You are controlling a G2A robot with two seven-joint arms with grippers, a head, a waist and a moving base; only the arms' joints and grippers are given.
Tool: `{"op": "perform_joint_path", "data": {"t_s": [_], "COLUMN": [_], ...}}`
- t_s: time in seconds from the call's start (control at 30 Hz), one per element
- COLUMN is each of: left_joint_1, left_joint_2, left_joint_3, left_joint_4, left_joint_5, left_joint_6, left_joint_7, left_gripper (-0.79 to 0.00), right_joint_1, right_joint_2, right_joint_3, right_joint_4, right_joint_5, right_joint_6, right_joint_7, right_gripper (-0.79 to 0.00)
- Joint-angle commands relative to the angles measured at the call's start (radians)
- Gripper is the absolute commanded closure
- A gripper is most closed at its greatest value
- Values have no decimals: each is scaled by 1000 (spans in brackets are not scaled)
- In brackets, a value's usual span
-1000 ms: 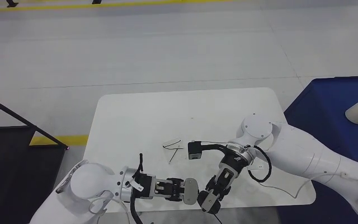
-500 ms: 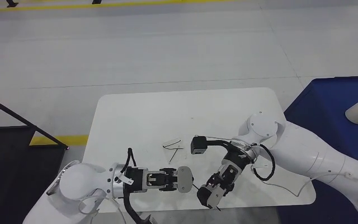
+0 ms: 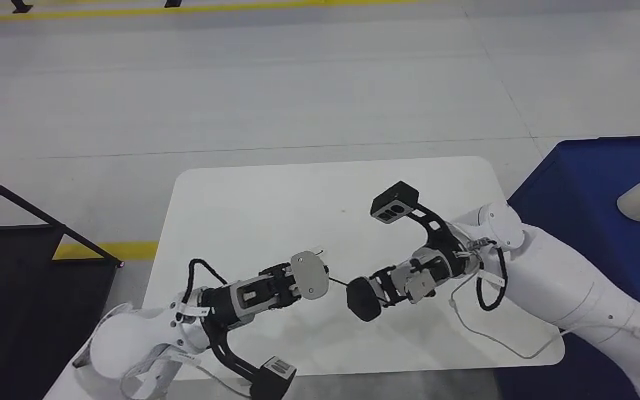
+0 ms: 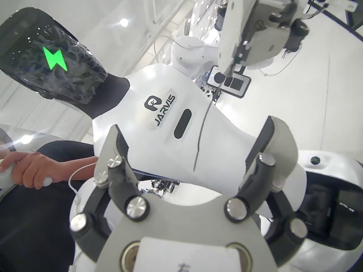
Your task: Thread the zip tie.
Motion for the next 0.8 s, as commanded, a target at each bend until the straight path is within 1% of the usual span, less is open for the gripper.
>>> {"op": "perform_joint_path", "data": {"t_s": [0.0, 0.03, 0.07, 0.1, 0.13, 0.27, 0.33, 0.5, 0.67, 0.7, 0.73, 0.77], "left_joint_1": [19, 23, 28, 33, 38, 47, 51, 61, 72, 72, 74, 76], "left_joint_2": [-1, -1, -1, -2, -2, -2, -2, -2, -4, -4, -4, -4], "left_joint_3": [5, 5, 7, 10, 11, 8, 8, 8, 9, 7, 6, 4], "left_joint_4": [-8, -12, -17, -23, -26, -41, -50, -70, -77, -79, -81, -83], "left_joint_5": [15, 28, 42, 48, 49, 93, 118, 181, 195, 196, 192, 189], "left_joint_6": [11, 13, 15, 17, 19, 9, 0, -10, -14, -12, -10, -9], "left_joint_7": [-15, -24, -32, -37, -44, -59, -64, -93, -102, -101, -100, -99], "left_gripper": [0, 0, 0, 0, 0, 0, 0, 0, 0, 0, 0, 0], "right_joint_1": [-32, -43, -54, -63, -69, -81, -84, -90, -100, -102, -105, -107], "right_joint_2": [-3, -6, -10, -13, -16, -29, -35, -51, -67, -70, -73, -76], "right_joint_3": [18, 26, 33, 39, 44, 59, 67, 83, 100, 104, 109, 113], "right_joint_4": [9, 11, 9, 10, 17, 18, 14, 14, 18, 21, 23, 26], "right_joint_5": [-11, -19, -17, -16, -20, -44, -46, -80, -98, -101, -102, -104], "right_joint_6": [-13, -22, -32, -37, -35, 7, 30, 81, 105, 109, 113, 116], "right_joint_7": [-13, -22, -32, -37, -42, -76, -74, -85, -91, -90, -89, -89], "right_gripper": [-776, -757, -662, -536, -382, -234, -206, -209, -175, -65, -9, -18]}}
